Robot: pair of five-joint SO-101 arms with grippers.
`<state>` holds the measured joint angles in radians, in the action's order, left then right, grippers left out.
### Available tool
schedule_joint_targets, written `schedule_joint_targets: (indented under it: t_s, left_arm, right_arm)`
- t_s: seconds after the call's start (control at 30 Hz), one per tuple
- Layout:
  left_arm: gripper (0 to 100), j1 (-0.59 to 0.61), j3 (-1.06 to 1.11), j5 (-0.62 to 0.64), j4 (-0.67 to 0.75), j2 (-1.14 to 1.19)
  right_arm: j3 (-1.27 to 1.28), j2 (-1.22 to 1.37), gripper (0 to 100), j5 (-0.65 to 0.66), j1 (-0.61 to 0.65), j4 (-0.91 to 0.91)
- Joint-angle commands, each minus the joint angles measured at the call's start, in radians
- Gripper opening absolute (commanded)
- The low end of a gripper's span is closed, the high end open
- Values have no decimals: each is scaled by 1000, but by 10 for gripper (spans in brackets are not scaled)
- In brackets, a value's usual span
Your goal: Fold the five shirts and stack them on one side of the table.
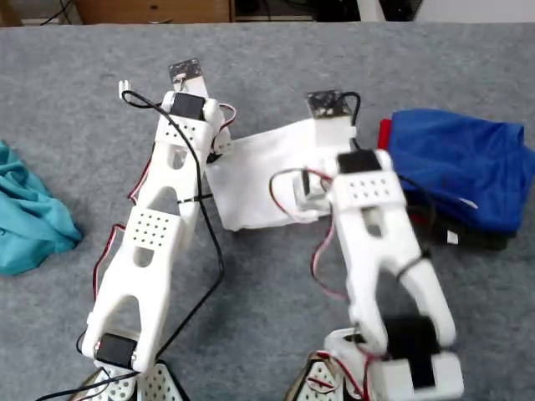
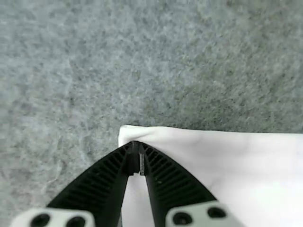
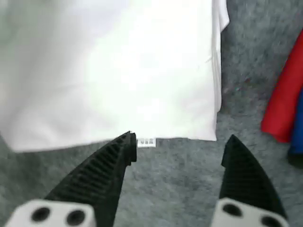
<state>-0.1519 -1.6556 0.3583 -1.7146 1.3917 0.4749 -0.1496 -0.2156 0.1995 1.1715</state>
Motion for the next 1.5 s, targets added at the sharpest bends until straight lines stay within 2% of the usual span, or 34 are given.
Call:
schedule_joint_targets:
  t_s: [0.0, 0.13, 0.3, 0.43, 0.57, 0.83, 1.37, 1.47]
  left_arm:
    - [20, 58, -17, 5, -5, -22]
    - [20, 58, -17, 3, -5, -22]
    - [20, 58, -17, 3, -5, -22]
    - [20, 58, -17, 3, -5, -22]
    - [20, 60, -17, 3, -5, -22]
    - [20, 60, -17, -25, -5, -22]
    - [25, 78, -20, -25, -9, -58]
    - [78, 87, -17, -29, -43, -127]
  right_arm:
    - [-148, 137, 308, -112, 15, -17]
    - [-254, 254, 319, -163, 15, -32]
    - [-263, 331, 422, -195, 16, -120]
    - [-265, 415, 415, -190, 15, -164]
    - [-269, 484, 348, -190, 19, -193]
    - [-269, 506, 9, -104, 18, -206]
    - [-266, 521, 2, -104, -21, -209]
    - [-266, 518, 2, -106, -39, -209]
